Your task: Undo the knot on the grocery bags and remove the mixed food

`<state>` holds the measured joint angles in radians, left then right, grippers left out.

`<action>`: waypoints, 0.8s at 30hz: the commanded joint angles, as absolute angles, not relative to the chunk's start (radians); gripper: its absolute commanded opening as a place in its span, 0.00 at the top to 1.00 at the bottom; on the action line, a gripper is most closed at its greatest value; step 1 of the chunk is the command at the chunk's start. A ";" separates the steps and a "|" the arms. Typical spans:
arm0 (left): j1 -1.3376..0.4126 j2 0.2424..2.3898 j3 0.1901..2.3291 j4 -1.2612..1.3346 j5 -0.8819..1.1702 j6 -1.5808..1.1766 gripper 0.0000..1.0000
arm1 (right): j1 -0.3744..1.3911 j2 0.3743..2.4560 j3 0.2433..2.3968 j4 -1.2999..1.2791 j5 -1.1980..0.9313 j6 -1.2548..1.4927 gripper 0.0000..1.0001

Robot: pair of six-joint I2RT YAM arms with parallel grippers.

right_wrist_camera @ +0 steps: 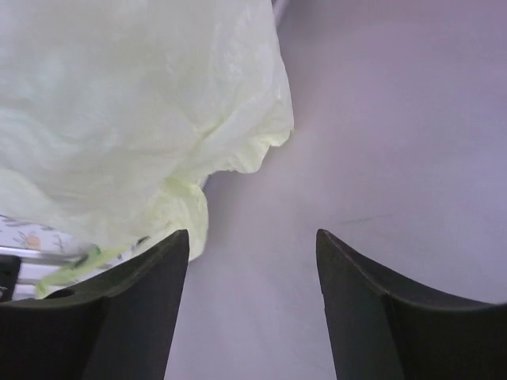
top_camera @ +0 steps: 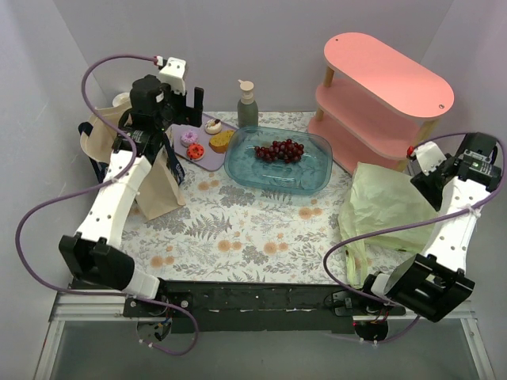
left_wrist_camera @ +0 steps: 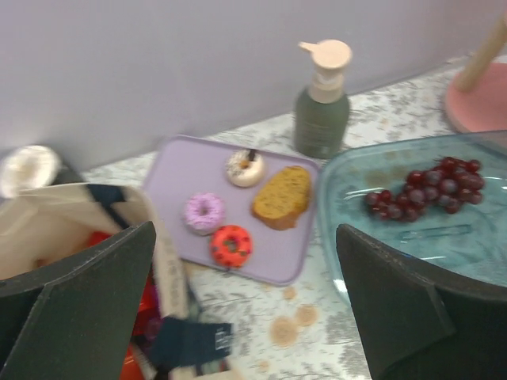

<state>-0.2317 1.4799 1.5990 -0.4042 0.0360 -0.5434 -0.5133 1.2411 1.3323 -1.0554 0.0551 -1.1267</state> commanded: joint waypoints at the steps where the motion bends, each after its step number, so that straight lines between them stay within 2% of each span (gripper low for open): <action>1: -0.224 1.368 1.597 -0.541 -0.168 -0.378 0.02 | -0.502 1.320 1.561 -1.274 -0.276 -1.129 0.27; 4: -0.222 1.332 1.605 -0.601 -0.260 -0.301 0.02 | -0.502 1.336 1.644 -1.312 -0.444 -1.014 0.26; 5: -0.222 1.331 1.618 -0.621 -0.274 -0.284 0.02 | -0.499 1.321 1.635 -1.312 -0.544 -1.020 0.23; 8: -0.222 1.350 1.649 -0.724 -0.305 -0.275 0.02 | -0.479 1.234 1.542 -1.310 -0.729 -1.092 0.23; 11: -0.222 1.373 1.652 -0.808 -0.308 -0.275 0.02 | -0.442 1.143 1.417 -1.310 -0.863 -1.170 0.17; 14: -0.219 1.442 1.698 -0.923 -0.307 -0.314 0.02 | -0.332 1.077 1.329 -1.261 -0.897 -1.129 0.15; 18: -0.201 1.506 1.707 -0.923 -0.311 -0.327 0.02 | -0.175 1.028 1.255 -1.117 -0.882 -0.961 0.15; 24: -0.138 1.635 1.828 -1.090 -0.299 -0.379 0.02 | 0.027 1.043 1.238 -0.888 -0.884 -0.695 0.15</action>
<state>-0.1848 1.6115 1.7344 -0.9543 -0.2893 -0.3332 -0.0757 1.0355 1.2392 -1.0981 -0.8410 -0.9104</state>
